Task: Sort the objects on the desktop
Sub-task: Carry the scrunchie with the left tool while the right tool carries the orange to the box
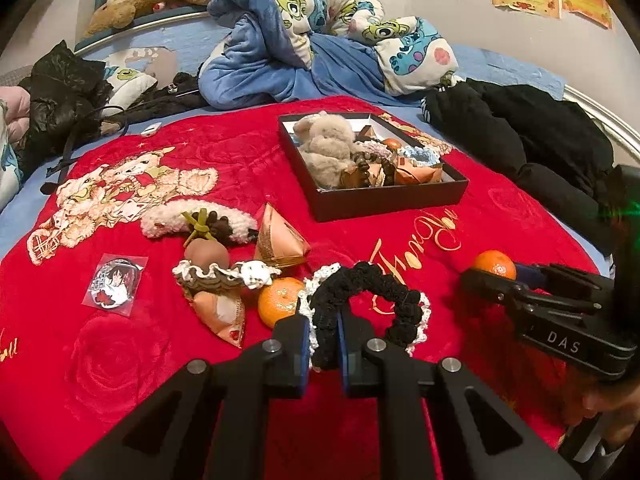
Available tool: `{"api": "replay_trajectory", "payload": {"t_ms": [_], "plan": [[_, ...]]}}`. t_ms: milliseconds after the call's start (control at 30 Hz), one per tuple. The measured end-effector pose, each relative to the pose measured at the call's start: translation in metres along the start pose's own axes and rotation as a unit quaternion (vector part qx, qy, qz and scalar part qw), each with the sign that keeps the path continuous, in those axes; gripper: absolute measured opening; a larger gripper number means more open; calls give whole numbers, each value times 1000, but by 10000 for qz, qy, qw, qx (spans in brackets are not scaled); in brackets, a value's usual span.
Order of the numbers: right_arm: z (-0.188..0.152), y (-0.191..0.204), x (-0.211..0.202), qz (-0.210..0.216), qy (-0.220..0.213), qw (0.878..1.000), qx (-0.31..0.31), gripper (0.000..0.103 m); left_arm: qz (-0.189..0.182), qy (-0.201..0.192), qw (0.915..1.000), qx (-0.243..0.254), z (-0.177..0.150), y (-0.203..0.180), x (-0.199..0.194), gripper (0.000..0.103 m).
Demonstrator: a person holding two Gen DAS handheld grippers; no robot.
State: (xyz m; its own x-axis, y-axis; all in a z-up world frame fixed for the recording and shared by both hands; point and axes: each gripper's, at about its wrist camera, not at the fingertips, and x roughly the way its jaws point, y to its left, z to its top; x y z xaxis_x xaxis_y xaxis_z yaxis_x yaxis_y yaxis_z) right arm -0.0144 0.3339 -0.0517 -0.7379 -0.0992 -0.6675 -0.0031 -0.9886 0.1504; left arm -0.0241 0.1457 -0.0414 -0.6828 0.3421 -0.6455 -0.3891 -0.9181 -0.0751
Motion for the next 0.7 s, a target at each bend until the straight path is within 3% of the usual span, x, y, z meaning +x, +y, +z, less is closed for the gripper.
{"api": "replay_trajectory", "payload": {"t_ms": [700], "plan": [[18,-8,-8,-62,-273,9993,262,38,-32,-116,9999,25,23,-11,3,12]]}}
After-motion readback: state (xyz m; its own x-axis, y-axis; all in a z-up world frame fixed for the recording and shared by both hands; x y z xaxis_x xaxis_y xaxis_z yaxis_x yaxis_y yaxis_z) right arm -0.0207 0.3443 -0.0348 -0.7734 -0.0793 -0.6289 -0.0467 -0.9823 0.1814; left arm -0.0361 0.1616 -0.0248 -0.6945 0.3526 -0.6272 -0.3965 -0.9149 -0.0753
